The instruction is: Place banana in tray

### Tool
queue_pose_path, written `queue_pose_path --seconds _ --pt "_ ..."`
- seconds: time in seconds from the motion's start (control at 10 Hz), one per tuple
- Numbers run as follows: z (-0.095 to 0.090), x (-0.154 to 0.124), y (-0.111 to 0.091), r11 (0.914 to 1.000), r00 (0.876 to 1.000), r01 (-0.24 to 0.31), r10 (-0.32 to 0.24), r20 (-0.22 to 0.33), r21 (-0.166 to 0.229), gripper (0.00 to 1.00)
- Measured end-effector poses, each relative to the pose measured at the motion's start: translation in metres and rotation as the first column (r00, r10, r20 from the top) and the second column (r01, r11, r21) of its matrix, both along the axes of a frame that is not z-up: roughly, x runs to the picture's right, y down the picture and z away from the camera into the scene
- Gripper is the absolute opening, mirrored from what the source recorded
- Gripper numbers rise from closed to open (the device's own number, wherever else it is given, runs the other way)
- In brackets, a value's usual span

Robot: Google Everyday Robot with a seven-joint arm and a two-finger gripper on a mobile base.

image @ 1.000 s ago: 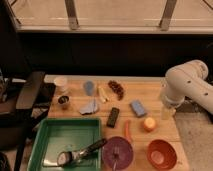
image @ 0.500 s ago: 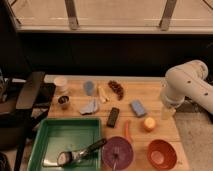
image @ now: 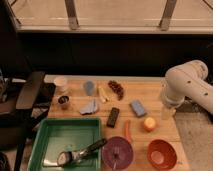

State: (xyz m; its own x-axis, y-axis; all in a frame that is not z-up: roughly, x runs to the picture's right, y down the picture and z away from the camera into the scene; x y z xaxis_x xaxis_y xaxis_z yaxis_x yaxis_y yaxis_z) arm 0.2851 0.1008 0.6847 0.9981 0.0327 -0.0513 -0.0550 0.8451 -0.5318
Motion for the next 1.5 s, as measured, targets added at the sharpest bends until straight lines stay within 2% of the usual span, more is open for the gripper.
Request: queue_pose_path --seconds 0.6,0.8,1.0,1.2,1.3,1.4,1.5 --pt "0.000 -0.001 -0.004 1.0000 1.000 -0.002 0.002 0.003 0.005 0.65" --pt "0.000 -0.019 -0.026 0.9986 0.998 -0.053 0.053 0.036 -0.010 0.65" --pt "0.009 -0.054 -0.054 0.9883 0.987 -0.147 0.149 0.054 -0.043 0.65" --pt "0.018 -0.089 -0.069 0.9672 0.968 -0.240 0.244 0.051 -0.084 0.65" --pt "0.026 -0.111 -0.076 0.9527 0.956 -0.286 0.292 0.042 -0.101 0.65" --pt "0.035 -0.130 -0.077 0.9427 0.947 -0.318 0.322 0.019 -0.101 0.65" --pt "0.043 -0.146 -0.077 0.9372 0.940 -0.340 0.341 0.003 -0.079 0.65"
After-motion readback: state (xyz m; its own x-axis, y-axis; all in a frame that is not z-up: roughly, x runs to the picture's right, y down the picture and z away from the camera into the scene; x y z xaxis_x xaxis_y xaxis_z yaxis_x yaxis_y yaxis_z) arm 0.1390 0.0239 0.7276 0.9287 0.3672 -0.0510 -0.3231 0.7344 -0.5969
